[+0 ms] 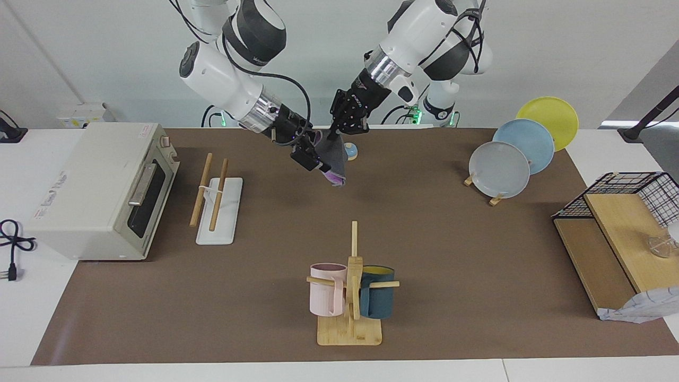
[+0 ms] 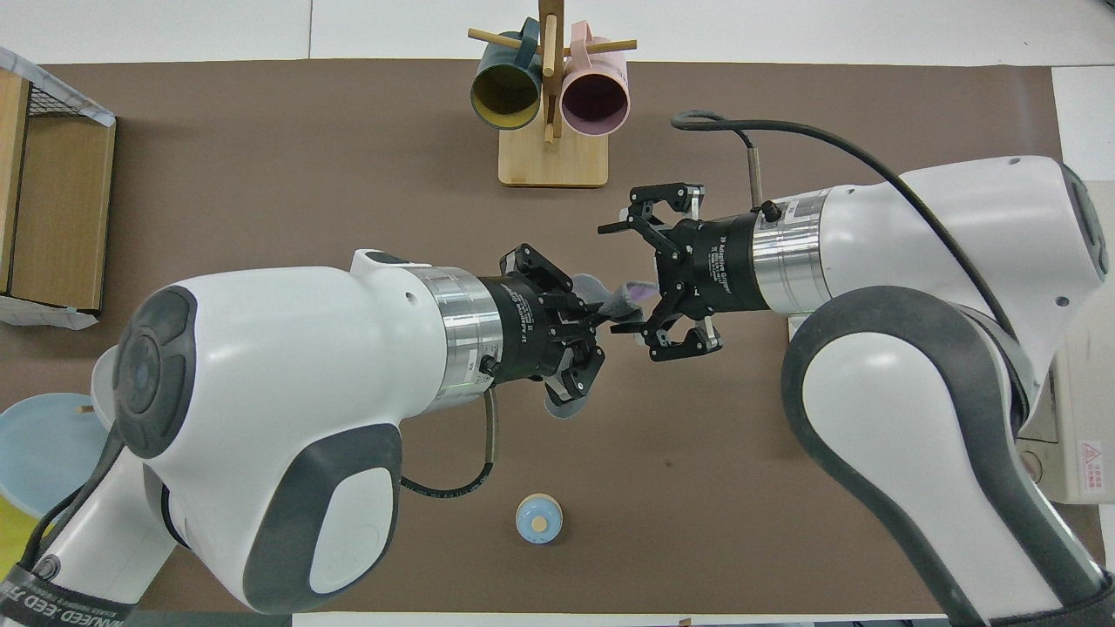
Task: Fold towel and hang on rack
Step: 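Grasp the towel with the right gripper from the left gripper, then drape the towel over the wooden rods with the right gripper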
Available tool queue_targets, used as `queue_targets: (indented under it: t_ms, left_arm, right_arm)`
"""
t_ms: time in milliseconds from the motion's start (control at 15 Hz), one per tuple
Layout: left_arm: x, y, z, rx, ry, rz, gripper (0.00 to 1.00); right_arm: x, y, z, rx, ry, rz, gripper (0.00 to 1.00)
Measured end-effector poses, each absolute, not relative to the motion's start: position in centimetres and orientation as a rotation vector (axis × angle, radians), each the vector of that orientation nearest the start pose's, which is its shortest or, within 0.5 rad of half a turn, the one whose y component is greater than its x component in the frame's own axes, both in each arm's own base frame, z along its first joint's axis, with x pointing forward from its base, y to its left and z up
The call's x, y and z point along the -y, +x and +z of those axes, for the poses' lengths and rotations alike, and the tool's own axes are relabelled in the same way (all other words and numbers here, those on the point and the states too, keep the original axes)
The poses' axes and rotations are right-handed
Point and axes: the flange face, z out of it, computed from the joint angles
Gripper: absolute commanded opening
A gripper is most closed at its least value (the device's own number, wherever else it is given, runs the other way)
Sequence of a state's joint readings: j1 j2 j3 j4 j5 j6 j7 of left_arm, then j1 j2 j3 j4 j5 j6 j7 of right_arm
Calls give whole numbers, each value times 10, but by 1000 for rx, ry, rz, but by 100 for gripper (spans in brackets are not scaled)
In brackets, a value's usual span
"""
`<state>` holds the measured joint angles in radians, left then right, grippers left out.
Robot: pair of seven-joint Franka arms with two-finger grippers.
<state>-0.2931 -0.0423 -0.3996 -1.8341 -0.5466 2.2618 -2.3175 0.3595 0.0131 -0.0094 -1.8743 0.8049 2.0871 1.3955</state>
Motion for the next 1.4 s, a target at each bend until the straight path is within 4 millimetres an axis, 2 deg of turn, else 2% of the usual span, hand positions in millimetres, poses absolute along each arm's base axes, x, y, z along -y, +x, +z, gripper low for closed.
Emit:
queue_targets:
  t_ms: [133,200,267,400,1067,1133,1200,1333,1400]
  left_arm:
    - [391,443,594,-2093,1528,-602,0]
    - [391,443,594,-2095,1526,-602,0]
    - [391,443,594,-2096,1524,-603,0]
    - [391,443,593,-2098,1523,-603,0]
    - [390,442,591,-2103,1522,-602,0]
    - [390,443,591,-2103,1519,-600,7]
    - [390,443,590,-2101,1519,-598,99]
    - [391,440,589,-2096,1527,-594,100]
    - [391,439,589,-2095,1531,-591,100]
  right_arm:
    - [-236,540,531,-1555,-1919,576,100]
    - [-236,539,528,-1549,-1927,576,87]
    - [-236,538,526,-1546,-1933,577,62]
    - [-236,538,525,-1537,-1941,576,2]
    - [-233,537,525,-1516,-1957,576,0]
    - [-231,537,525,-1516,-1958,578,0]
    - [-230,537,525,-1514,-1961,582,0]
    - [-227,537,523,-1490,-2003,574,0]
    - [-225,535,523,-1448,-2089,542,0]
